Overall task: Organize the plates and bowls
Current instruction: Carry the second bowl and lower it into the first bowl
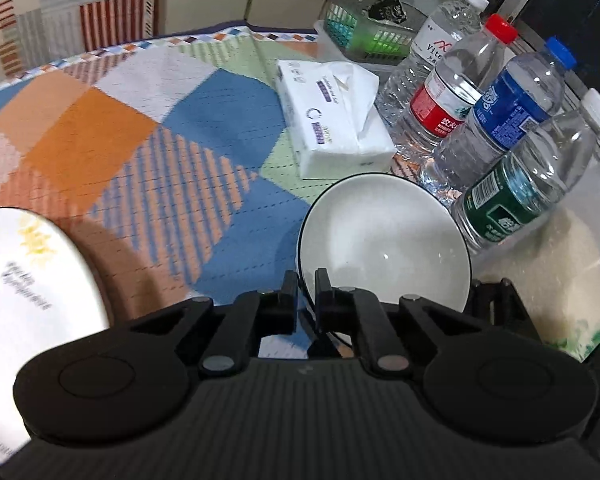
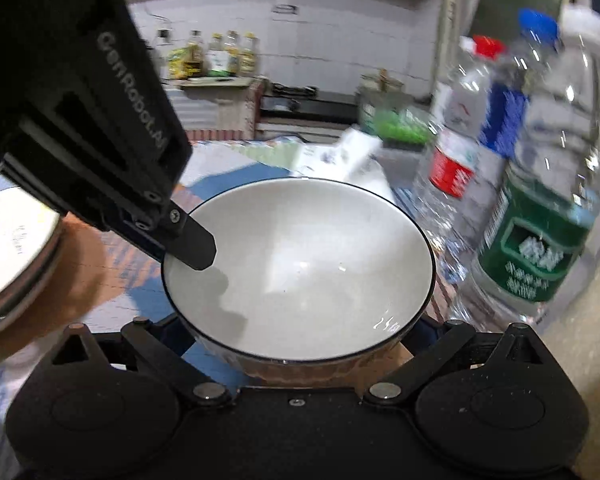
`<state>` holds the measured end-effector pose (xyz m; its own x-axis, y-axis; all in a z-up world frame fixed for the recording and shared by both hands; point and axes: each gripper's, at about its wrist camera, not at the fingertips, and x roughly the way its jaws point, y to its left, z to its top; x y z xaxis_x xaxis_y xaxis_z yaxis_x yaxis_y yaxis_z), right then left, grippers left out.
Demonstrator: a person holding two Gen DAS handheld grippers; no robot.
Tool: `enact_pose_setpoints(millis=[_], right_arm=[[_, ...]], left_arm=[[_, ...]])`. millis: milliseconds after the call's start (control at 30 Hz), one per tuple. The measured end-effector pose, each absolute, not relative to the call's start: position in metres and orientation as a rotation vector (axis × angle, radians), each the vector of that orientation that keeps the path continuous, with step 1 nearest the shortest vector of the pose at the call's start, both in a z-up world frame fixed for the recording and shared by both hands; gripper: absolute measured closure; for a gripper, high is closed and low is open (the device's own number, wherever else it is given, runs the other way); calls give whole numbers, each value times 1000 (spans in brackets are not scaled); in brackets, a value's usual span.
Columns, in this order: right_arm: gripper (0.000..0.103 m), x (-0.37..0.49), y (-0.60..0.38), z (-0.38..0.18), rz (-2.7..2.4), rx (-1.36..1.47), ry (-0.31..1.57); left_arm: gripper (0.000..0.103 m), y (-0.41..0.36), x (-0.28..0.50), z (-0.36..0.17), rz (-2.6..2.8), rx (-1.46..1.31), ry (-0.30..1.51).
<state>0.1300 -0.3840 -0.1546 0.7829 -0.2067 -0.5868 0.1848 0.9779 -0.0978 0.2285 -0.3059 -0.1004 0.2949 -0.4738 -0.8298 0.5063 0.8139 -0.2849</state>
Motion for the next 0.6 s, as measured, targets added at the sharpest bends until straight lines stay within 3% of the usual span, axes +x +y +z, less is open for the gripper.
enact_pose_setpoints(millis=[600], right_arm=[[2,79,-298,-66,113,-37,553]], left_arm=[[94,-183,153,3,-487,43,1041]])
